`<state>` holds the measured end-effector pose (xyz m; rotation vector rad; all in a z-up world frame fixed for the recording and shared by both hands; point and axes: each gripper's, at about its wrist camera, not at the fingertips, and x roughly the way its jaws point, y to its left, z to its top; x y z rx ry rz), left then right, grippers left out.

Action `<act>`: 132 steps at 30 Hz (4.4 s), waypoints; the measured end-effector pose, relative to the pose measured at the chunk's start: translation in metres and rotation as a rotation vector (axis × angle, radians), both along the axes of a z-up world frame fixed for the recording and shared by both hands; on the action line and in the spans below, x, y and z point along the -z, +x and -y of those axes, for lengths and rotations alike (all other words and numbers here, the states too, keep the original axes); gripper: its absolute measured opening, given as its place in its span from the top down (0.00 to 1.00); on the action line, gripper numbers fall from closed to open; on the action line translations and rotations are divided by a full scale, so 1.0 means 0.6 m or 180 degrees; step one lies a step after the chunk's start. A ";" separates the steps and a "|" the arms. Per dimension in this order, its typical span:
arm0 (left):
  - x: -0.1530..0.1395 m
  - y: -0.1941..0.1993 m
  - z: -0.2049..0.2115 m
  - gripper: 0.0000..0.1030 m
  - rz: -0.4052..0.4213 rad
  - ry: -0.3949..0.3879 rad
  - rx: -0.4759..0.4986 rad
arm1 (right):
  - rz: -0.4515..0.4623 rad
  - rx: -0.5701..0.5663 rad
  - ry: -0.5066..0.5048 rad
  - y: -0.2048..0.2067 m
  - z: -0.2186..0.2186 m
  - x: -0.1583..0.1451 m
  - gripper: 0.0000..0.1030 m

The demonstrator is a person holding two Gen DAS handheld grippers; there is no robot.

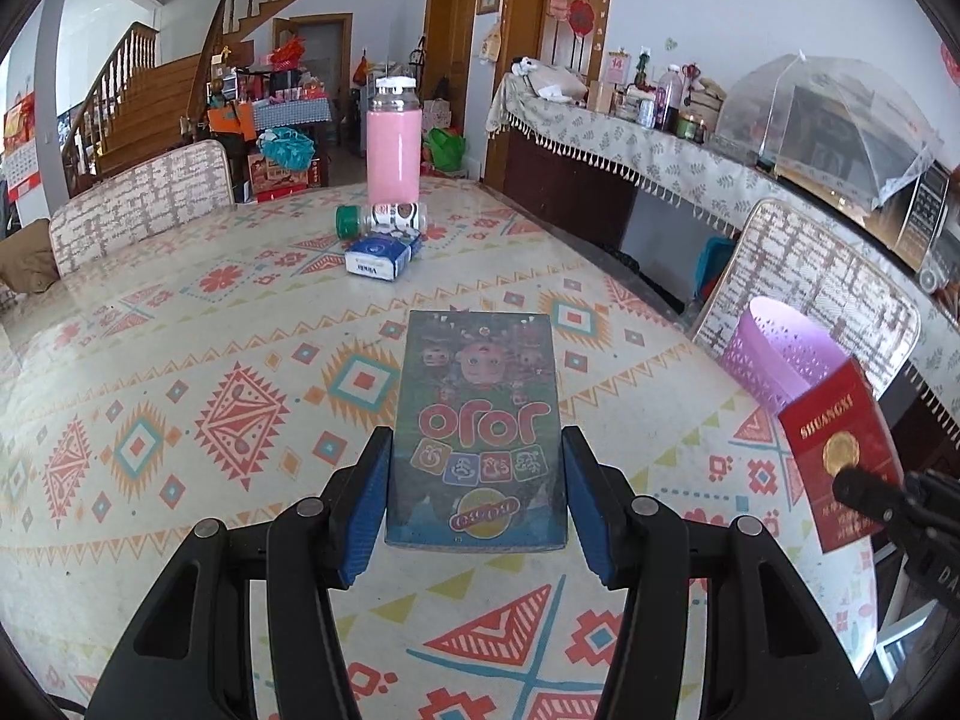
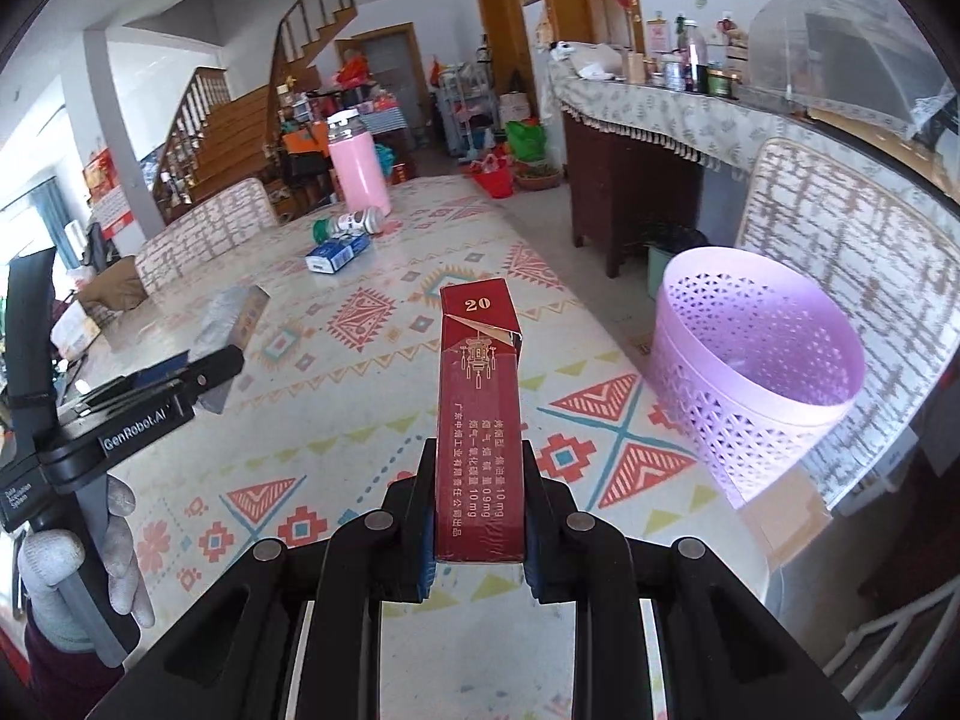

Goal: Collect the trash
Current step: 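Carry snack box and red cigarette box to the pink wastebasket, then open both tools over the wastebasket to drop both boxes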

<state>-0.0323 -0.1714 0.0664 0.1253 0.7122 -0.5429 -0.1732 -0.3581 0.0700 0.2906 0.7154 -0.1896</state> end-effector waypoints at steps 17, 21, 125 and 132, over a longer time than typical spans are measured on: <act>0.008 -0.030 0.084 0.48 -0.0286 0.0231 0.0095 | 0.0037 -0.0057 0.0103 0.002 0.099 0.038 0.77; 0.006 -0.052 0.125 0.48 -0.0234 0.0352 0.0123 | 0.0072 -0.0107 0.0117 0.005 0.105 0.043 0.77; -0.062 -0.019 0.549 0.32 -0.0575 -0.0094 0.1286 | 0.0274 0.0870 0.0492 -0.019 0.475 0.045 0.56; -0.066 -0.014 0.479 0.32 -0.0525 -0.0032 0.1080 | 0.0271 0.0814 0.0528 -0.021 0.461 0.048 0.50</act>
